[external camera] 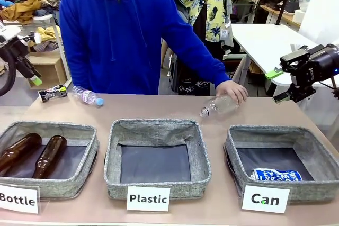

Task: Sort the can waste into the basket.
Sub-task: Pick up the can waste from the table and place it in the right Fabric basket.

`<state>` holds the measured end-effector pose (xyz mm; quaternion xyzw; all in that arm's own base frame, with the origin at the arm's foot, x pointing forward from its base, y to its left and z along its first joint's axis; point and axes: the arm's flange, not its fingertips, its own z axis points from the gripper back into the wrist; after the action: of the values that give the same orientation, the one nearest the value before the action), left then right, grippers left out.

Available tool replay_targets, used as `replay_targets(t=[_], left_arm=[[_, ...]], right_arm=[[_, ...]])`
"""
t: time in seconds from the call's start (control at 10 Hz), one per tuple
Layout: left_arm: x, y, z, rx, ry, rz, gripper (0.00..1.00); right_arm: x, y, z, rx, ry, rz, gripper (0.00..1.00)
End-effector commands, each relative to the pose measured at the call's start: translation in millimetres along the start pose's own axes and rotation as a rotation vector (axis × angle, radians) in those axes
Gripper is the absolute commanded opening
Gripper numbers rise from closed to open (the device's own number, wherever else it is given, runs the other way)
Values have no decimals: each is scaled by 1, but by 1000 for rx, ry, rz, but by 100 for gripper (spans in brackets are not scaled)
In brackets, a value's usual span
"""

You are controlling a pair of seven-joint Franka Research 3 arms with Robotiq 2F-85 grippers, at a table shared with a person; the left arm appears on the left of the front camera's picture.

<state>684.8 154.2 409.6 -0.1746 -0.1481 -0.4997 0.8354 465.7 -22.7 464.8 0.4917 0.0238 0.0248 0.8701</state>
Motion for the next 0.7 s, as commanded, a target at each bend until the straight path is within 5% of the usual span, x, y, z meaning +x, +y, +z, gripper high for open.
replay_targets(t=[0.0, 0.6], left_arm=[[9, 34, -21, 3, 30, -35, 100], [0, 77, -78, 206, 45, 71, 100]], right_arm=[[-2, -2, -1, -3, -12, 21, 100], [-2, -2, -1, -3, -12, 21, 100]])
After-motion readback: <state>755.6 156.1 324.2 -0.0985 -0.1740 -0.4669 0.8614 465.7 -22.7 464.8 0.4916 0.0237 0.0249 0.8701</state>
